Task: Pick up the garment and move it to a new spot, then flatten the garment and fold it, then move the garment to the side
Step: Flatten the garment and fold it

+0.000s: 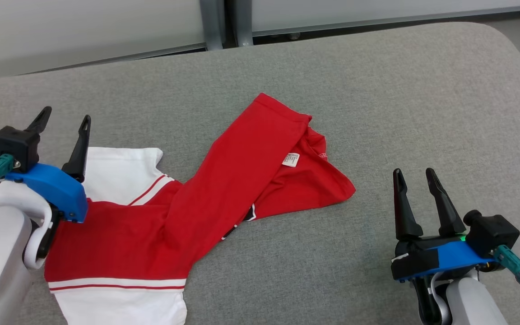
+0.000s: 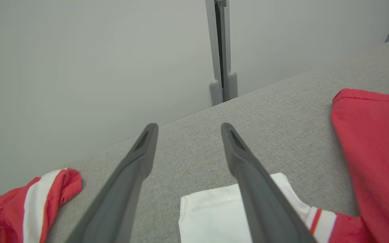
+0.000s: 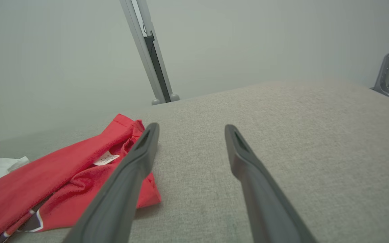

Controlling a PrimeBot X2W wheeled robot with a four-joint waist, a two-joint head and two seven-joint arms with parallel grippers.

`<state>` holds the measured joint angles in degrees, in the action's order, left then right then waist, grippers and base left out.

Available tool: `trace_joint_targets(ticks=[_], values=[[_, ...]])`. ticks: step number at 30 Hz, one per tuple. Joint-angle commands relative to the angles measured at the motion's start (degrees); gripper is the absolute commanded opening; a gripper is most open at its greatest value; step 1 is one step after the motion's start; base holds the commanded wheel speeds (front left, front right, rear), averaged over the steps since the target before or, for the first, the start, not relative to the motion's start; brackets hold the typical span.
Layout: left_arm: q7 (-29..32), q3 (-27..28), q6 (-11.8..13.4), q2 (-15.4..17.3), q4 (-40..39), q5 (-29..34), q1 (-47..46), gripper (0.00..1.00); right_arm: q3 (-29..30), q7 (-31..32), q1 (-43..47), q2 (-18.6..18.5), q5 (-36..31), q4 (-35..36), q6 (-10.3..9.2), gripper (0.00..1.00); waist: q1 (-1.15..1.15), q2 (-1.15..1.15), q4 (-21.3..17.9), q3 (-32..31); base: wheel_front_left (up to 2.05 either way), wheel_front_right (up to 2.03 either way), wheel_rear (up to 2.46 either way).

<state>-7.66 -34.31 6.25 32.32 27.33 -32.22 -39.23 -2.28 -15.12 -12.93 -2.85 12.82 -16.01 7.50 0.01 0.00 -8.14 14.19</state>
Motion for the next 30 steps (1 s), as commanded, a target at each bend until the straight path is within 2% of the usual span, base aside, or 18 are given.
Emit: trace_joint_targets(ticks=[1, 9, 17, 22, 23, 24, 25, 30], values=[[0.98, -0.63, -0.98, 0.52, 1.70, 0.34, -1.70, 1.00, -0.03, -0.05, -0.73, -0.06, 0.60, 0.20, -0.02, 1.00, -0.01, 0.00, -1.69, 1.52, 0.00, 0.00, 0.00], [5.67, -3.34, -5.68, 0.04, 12.70, 0.27, -5.27, 1.00, -0.34, -0.05, -2.11, -0.05, 0.86, 0.37, -0.02, 1.00, -0.01, 0.00, -3.28, 3.24, 0.00, 0.00, 0.00], [7.79, -4.02, -8.23, -0.75, 21.28, -1.24, -6.18, 1.00, -0.25, -0.05, -2.78, -0.05, 0.94, 0.41, -0.02, 1.00, -0.01, 0.00, -3.85, 4.39, 0.00, 0.00, 0.00], [8.97, -4.34, -9.93, -2.59, 25.10, -2.64, -6.07, 1.00, -0.36, -0.05, -2.96, -0.06, 1.02, 0.60, -0.02, 1.00, -0.01, 0.00, -3.97, 4.90, 0.00, 0.00, 0.00], [9.20, -4.49, -10.19, -2.85, 25.85, -2.87, -6.14, 0.79, -0.39, -0.05, -3.06, -0.06, 0.98, 0.59, -0.02, 1.00, -0.01, 0.00, -3.99, 5.00, 0.00, 0.00, 0.00], [9.51, -4.75, -10.54, -3.02, 26.53, -2.76, -6.28, 0.31, -0.46, -0.05, -3.22, -0.05, 0.98, 0.59, -0.02, 1.00, -0.01, 0.00, -4.03, 5.12, 0.00, 0.00, 0.00], [9.78, -5.05, -10.85, -3.36, 27.10, -2.79, -6.40, 0.00, -0.53, -0.05, -3.32, -0.05, 0.99, 0.55, -0.02, 1.00, -0.01, 0.00, -4.09, 5.19, 0.00, 0.00, 0.00], [8.33, -6.20, -11.74, -3.48, 27.90, -1.76, -8.78, 0.00, -0.36, -0.04, -3.46, -0.04, 0.89, 0.52, -0.01, 1.00, -0.01, 0.00, -4.03, 5.28, 0.00, 0.00, 0.00]])
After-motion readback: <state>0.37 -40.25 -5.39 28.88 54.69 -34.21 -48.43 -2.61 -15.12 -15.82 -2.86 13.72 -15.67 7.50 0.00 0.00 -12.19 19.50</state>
